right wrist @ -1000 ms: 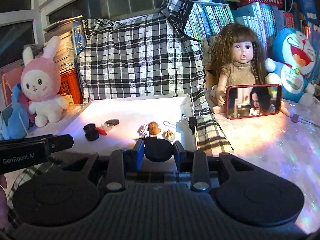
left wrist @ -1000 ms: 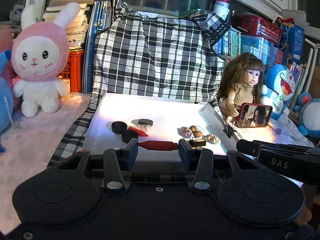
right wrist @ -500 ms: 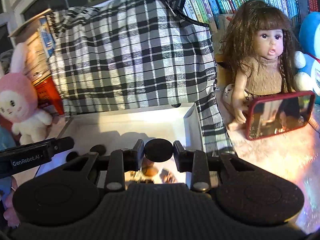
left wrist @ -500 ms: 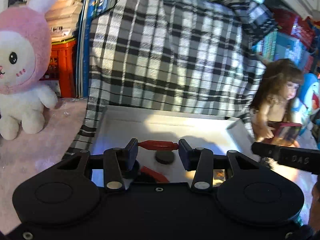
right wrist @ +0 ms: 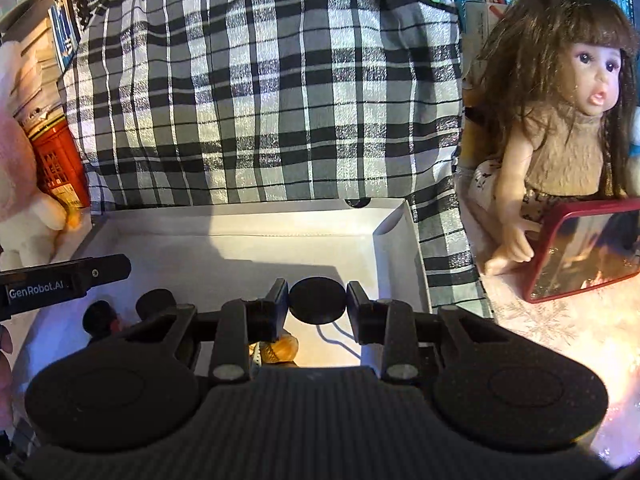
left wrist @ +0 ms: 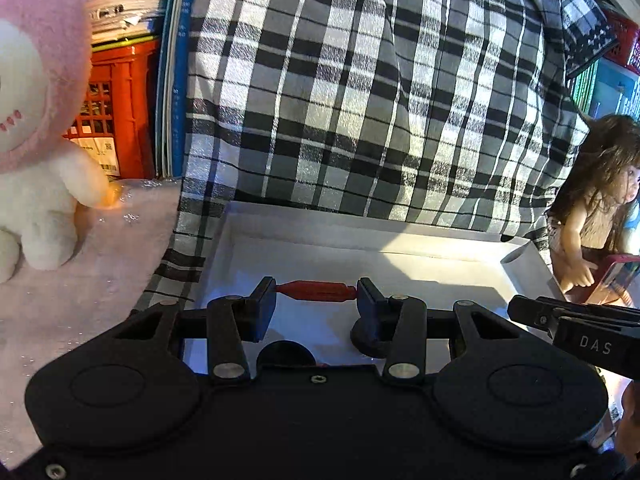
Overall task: Organize rigid objects
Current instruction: 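Open the left tool dropping the red item while the right tool releases the black cap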
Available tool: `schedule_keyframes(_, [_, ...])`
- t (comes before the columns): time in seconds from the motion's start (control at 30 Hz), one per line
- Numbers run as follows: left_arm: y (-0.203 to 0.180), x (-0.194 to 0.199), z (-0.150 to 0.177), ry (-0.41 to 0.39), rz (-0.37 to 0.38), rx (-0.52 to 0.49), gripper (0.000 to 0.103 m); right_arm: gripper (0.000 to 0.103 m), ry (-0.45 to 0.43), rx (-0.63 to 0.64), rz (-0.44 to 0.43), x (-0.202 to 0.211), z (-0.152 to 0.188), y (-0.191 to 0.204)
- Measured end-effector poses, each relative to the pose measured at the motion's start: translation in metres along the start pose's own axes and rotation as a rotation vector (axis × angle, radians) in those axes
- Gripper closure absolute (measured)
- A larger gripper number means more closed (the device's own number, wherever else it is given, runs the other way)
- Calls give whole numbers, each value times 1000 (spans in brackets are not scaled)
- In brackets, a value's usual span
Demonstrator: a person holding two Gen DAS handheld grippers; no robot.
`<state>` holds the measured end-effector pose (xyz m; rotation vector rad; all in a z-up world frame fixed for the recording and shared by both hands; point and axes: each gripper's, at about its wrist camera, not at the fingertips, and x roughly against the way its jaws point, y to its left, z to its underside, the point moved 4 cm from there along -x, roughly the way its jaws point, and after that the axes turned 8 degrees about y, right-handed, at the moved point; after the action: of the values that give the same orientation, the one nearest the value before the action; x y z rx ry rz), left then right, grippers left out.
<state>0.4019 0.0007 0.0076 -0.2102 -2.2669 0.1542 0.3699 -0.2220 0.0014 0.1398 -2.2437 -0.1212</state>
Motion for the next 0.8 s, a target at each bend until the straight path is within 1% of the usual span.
schedule_keyframes(0.13, [-3,-11,6,5,-12,-11,61,65,-17,-21,-9,-8,2,-1])
schedule_keyframes(0.27, [-4,-15,8,5,-22,-22,61,65,-19,-9,0,-13,4,3])
schedule_keyframes(0.43, [-6,-20,8,33,-31,-25,60,66,3,8,15,-18,4,5])
schedule_keyframes(0.8, [-8,-23,7,38,-46,-43,60,63,16,41,29,-23,6,8])
